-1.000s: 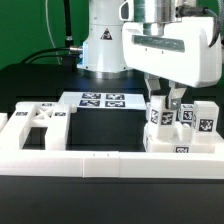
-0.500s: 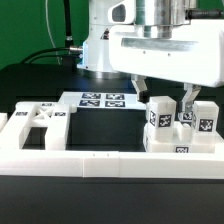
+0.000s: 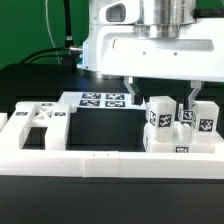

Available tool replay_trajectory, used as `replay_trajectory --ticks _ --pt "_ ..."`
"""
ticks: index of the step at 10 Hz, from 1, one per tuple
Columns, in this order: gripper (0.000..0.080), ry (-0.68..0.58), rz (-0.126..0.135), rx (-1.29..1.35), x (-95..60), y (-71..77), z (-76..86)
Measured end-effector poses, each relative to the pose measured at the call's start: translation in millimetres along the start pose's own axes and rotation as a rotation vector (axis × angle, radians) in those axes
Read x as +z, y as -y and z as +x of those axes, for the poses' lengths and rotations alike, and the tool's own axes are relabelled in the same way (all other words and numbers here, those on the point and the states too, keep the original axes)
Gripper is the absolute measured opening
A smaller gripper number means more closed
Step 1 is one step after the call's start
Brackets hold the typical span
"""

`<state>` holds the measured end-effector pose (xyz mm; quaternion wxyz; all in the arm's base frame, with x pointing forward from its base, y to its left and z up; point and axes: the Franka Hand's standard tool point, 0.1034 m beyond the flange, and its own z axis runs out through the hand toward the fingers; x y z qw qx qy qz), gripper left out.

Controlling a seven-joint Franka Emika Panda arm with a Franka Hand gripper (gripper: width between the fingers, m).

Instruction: Assemble chair

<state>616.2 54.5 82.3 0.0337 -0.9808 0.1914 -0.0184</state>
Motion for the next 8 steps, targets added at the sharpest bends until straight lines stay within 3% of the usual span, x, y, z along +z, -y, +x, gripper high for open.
replay_trajectory --ticks 6,8 --pt "0.0649 -0.002 -0.011 -0.345 1.3 -5.2 1.7" --pt "0.0415 -0.002 -0.011 -0.346 1.3 -5.6 1.9"
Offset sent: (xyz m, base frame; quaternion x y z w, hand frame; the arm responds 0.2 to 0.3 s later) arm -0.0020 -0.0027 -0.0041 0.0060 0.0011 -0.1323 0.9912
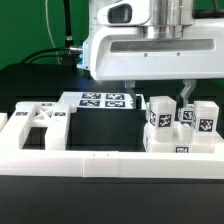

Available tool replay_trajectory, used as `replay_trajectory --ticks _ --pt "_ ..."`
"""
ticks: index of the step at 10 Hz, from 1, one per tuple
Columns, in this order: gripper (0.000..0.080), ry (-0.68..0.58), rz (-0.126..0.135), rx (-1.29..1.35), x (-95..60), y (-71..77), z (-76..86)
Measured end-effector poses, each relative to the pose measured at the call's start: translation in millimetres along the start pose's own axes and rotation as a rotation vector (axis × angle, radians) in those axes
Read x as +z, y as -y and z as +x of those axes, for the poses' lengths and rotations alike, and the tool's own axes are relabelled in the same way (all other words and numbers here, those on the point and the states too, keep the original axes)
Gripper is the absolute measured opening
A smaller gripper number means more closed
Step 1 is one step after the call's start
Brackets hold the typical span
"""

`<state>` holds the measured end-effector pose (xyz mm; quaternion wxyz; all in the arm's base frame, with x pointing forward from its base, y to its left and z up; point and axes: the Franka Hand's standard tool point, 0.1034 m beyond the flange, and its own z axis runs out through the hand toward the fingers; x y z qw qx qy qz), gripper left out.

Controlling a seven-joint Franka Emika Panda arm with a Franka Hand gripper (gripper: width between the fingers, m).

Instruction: Assemble chair

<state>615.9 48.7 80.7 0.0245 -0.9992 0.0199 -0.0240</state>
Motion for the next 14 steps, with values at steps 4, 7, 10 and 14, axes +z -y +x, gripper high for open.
replay_trajectory --ticks 4,7,10,14 --pt "0.0287 0.000 0.000 0.030 0.1 0.0 0.0" --pt "0.0287 -0.001 0.002 0.430 1.2 5.6 -0.6" --pt "0.0287 0.000 -0.001 0.813 2.0 12.5 -1.9" --pt "0.0441 -0.001 0.000 0.983 2.1 13.3 -1.6"
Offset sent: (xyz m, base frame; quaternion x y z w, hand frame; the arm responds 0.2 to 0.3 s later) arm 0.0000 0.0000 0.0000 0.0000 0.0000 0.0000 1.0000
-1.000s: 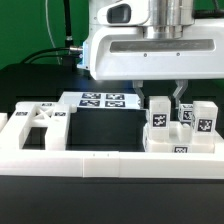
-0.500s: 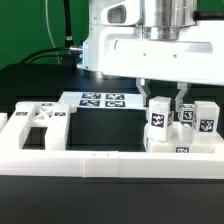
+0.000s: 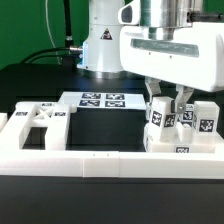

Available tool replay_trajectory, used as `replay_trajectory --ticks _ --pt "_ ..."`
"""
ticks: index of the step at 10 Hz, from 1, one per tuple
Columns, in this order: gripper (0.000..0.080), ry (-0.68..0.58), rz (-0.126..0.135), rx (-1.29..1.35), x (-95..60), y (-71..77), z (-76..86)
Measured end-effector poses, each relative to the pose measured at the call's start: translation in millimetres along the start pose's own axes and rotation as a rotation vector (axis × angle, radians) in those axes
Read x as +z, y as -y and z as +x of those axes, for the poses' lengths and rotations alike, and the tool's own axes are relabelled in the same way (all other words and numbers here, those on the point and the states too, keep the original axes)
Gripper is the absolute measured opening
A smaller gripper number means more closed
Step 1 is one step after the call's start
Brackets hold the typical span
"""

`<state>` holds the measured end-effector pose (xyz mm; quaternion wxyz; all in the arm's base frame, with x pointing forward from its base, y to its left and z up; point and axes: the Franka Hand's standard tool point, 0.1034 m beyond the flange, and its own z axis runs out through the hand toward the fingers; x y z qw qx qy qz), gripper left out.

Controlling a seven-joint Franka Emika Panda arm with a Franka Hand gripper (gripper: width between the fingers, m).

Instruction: Assemble chair

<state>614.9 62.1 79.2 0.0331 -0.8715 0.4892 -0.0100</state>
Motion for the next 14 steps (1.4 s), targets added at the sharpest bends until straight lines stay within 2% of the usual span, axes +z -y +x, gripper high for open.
replay_trajectory --ticks 1,2,3,4,9,14 --pt "0.0441 0.000 0.000 -0.037 -0.1 -0.4 0.9" --pt "0.0598 -0.001 0.001 -0.081 -0.7 -2.0 5.4" --pt "0.0598 -0.006 -0.003 -0.174 -0.8 -3.2 7.6" --pt "0.0639 -0.007 -0.004 -0.300 -0.7 -2.8 7.1" --pt "0.0649 -0.009 -0.009 -0.673 -0.8 -3.9 9.2" --pt "0.0649 -0.017 -0.034 -1.073 3.5 -4.9 8.4"
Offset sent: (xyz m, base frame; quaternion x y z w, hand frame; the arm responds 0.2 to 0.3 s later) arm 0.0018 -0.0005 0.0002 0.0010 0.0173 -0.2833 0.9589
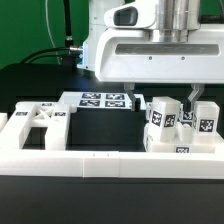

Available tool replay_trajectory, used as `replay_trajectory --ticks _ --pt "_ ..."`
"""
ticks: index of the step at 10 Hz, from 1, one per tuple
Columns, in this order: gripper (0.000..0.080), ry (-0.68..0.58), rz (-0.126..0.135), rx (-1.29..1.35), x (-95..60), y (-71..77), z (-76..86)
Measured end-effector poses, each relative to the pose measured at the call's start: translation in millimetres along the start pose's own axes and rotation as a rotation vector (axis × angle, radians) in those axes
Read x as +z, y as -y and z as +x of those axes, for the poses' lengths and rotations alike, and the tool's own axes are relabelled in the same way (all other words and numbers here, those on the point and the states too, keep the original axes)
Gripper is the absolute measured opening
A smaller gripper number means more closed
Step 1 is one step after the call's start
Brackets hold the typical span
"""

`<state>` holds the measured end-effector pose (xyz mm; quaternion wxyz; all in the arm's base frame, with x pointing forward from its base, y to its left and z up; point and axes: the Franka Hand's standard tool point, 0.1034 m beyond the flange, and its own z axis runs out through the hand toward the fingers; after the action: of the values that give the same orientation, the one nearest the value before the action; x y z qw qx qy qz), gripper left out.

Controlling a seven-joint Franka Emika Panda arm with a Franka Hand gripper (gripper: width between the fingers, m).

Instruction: Assemble chair

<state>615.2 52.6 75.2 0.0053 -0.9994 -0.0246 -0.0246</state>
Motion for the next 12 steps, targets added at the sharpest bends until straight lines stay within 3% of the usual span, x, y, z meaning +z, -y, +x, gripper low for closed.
replay_trajectory --ticks 5,7,8,9,12 --pt "0.0649 0.007 -0.037 -0.215 0.1 0.2 -0.1" --pt "0.0391 0.007 -0.037 -0.210 0.1 -0.1 -0.1" --pt "0.0391 0.007 -0.037 -0.210 0.1 -0.2 -0.1" --pt "0.0287 0.007 -0.037 -0.194 0.1 -0.2 -0.1" --pt "0.0287 0.004 -0.035 -0.077 0.4 -0.7 -0.3"
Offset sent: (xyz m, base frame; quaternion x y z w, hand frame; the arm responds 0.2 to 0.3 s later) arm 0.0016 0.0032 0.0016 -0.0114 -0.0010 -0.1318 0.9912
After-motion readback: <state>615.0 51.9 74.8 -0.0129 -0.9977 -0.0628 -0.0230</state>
